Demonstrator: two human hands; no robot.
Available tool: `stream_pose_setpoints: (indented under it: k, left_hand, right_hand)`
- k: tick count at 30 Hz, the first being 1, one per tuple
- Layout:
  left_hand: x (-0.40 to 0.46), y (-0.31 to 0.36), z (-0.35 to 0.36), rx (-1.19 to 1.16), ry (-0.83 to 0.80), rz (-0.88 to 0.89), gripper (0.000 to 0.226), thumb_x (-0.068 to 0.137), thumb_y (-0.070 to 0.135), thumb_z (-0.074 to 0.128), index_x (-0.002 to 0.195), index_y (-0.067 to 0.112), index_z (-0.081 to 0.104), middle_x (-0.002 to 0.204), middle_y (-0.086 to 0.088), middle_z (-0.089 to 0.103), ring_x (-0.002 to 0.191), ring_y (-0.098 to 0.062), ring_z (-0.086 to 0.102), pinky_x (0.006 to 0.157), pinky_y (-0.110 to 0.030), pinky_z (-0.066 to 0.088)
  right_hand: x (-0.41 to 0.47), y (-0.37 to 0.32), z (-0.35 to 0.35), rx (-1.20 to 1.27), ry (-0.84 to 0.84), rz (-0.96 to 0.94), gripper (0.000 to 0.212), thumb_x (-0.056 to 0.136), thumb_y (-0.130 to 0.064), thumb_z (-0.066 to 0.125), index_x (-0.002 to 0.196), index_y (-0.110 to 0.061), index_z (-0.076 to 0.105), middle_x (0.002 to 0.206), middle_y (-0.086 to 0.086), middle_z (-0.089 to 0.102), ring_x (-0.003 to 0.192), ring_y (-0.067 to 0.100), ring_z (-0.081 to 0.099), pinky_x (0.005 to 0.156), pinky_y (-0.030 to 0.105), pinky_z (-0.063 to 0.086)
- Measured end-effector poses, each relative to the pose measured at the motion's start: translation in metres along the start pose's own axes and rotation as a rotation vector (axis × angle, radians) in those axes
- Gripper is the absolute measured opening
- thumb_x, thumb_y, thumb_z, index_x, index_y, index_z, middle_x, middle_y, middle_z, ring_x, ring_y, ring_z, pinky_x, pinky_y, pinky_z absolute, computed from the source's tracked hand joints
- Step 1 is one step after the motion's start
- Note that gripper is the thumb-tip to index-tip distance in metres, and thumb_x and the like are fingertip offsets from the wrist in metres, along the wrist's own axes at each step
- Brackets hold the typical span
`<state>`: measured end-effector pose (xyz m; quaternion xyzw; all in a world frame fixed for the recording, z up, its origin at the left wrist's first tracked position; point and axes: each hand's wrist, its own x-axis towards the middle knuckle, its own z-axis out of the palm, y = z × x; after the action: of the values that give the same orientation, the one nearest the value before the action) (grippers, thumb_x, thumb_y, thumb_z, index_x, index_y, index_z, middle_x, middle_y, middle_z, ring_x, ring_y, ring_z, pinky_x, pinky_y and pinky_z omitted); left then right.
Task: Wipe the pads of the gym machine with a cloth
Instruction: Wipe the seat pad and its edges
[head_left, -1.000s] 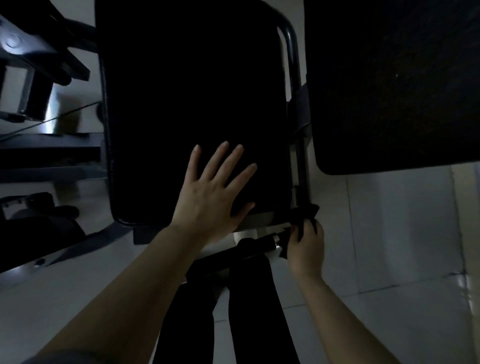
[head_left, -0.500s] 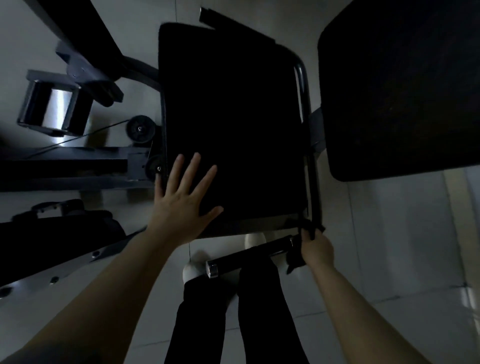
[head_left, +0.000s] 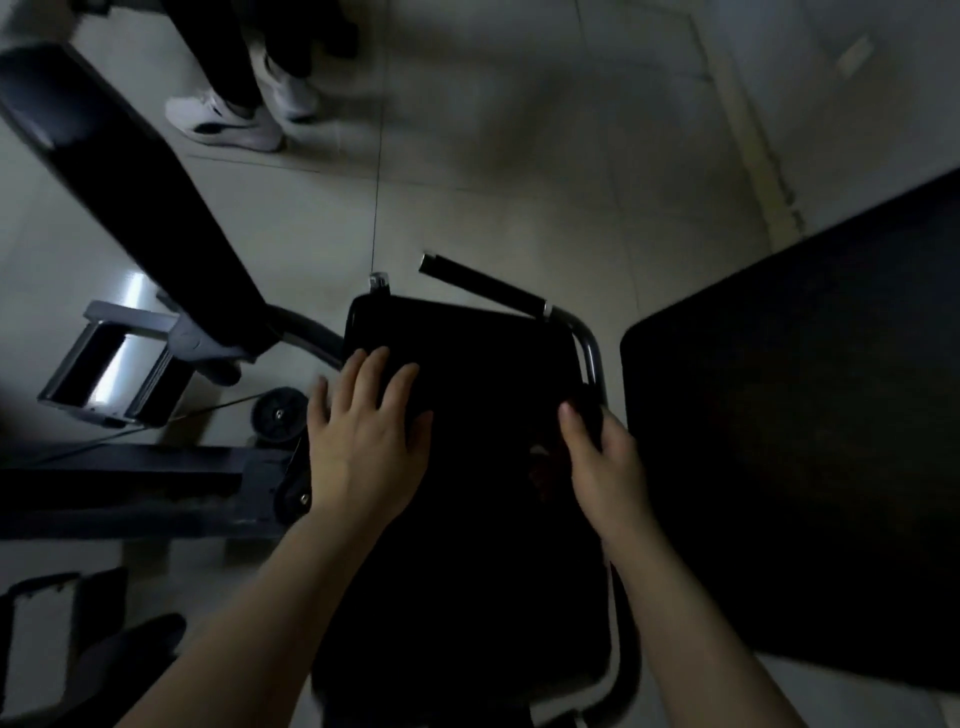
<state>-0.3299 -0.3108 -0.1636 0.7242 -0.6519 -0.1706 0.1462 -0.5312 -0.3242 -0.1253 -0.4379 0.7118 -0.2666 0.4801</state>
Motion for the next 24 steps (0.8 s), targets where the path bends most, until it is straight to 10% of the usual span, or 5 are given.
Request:
stream_pose_setpoints:
  k: [5, 10, 15, 18, 24]
  left_hand:
    - [0.103, 0.003, 0.043, 0.047, -0.018, -0.328, 0.060, 0.095, 0.047, 0.030, 0.149, 0.026, 0.017, 0.159, 0.002, 0.013, 0.147, -0.017, 0.001, 0.116, -0.050, -0.001]
    - [0.111, 0.006, 0.068, 0.179, 0.005, -0.459, 0.059, 0.092, 0.049, 0.024, 0.147, 0.029, 0.022, 0.158, 0.001, 0.019, 0.146, -0.019, 0.006, 0.112, -0.046, 0.018]
    - [0.116, 0.004, 0.073, 0.272, -0.014, -0.463, 0.058, 0.085, 0.048, 0.031, 0.140, 0.027, 0.035, 0.148, -0.002, 0.036, 0.139, -0.025, 0.026, 0.101, -0.045, 0.031]
    - [0.116, 0.002, 0.071, 0.273, -0.023, -0.492, 0.058, 0.084, 0.048, 0.033, 0.138, 0.028, 0.037, 0.147, -0.002, 0.037, 0.137, -0.026, 0.028, 0.096, -0.048, 0.040]
    - [0.118, 0.004, 0.068, 0.267, -0.063, -0.495, 0.059, 0.083, 0.049, 0.033, 0.137, 0.028, 0.039, 0.147, -0.002, 0.035, 0.137, -0.026, 0.027, 0.095, -0.052, 0.040]
  right_hand:
    - [0.118, -0.040, 0.035, -0.163, 0.070, -0.084, 0.036, 0.095, -0.043, 0.045, 0.117, -0.020, 0.061, 0.111, 0.000, 0.064, 0.104, 0.019, 0.059, 0.090, 0.032, 0.047]
    - [0.217, -0.065, 0.050, -0.186, 0.202, -0.248, 0.031, 0.096, -0.035, 0.046, 0.113, -0.012, 0.060, 0.113, 0.005, 0.061, 0.104, 0.019, 0.057, 0.075, 0.020, 0.035]
    - [0.280, -0.070, 0.131, -0.703, -0.324, -0.416, 0.029, 0.095, -0.024, 0.045, 0.123, -0.017, 0.049, 0.129, 0.007, 0.053, 0.120, 0.029, 0.046, 0.095, 0.037, 0.035]
    - [0.279, -0.056, 0.142, -0.731, -0.339, -0.501, 0.033, 0.088, -0.017, 0.050, 0.121, -0.023, 0.046, 0.131, -0.002, 0.048, 0.123, 0.025, 0.040, 0.103, 0.048, 0.028]
    - [0.304, -0.041, 0.096, -0.836, -0.442, -0.591, 0.033, 0.069, 0.008, 0.051, 0.092, -0.014, 0.049, 0.113, 0.001, 0.049, 0.100, 0.026, 0.048, 0.070, 0.033, 0.039]
